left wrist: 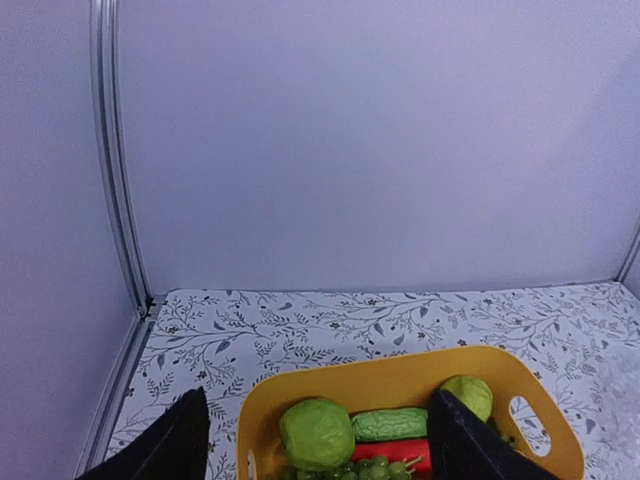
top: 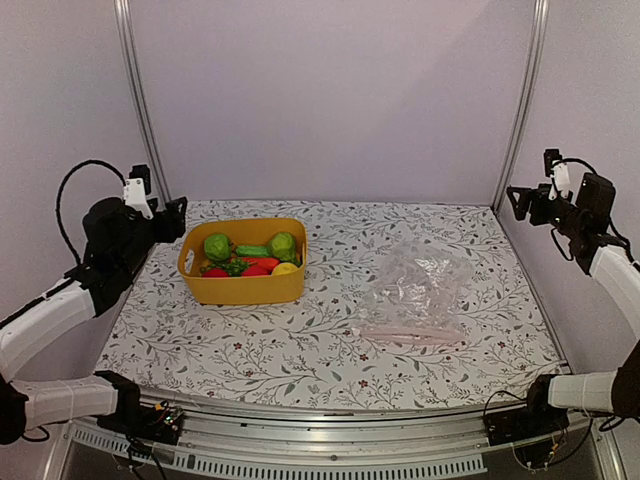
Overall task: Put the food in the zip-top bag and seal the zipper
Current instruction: Adjust the bin at the corner of the board.
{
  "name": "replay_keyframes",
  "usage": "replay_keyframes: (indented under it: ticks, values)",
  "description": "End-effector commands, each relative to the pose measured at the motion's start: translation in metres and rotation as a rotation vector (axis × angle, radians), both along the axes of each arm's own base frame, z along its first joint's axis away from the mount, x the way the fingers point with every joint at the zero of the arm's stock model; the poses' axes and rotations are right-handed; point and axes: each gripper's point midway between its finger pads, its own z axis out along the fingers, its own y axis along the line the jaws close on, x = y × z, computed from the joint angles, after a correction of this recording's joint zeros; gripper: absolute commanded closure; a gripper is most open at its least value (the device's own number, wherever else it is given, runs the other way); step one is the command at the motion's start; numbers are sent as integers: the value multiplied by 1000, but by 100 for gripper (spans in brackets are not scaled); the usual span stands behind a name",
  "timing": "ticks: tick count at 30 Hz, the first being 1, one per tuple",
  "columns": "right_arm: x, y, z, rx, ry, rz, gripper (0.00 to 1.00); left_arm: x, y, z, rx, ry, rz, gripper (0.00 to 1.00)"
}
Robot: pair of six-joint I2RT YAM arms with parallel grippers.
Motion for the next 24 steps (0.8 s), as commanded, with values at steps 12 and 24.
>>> replay_keyframes:
  ticks: [12, 24]
  values:
    - [-36, 68, -41, -99, 1, 487, 3, 5, -110, -71, 104, 292, -483, 35]
    - [-58, 87, -34, -108, -41, 629, 9, -22, -133, -104, 255, 540, -522, 34]
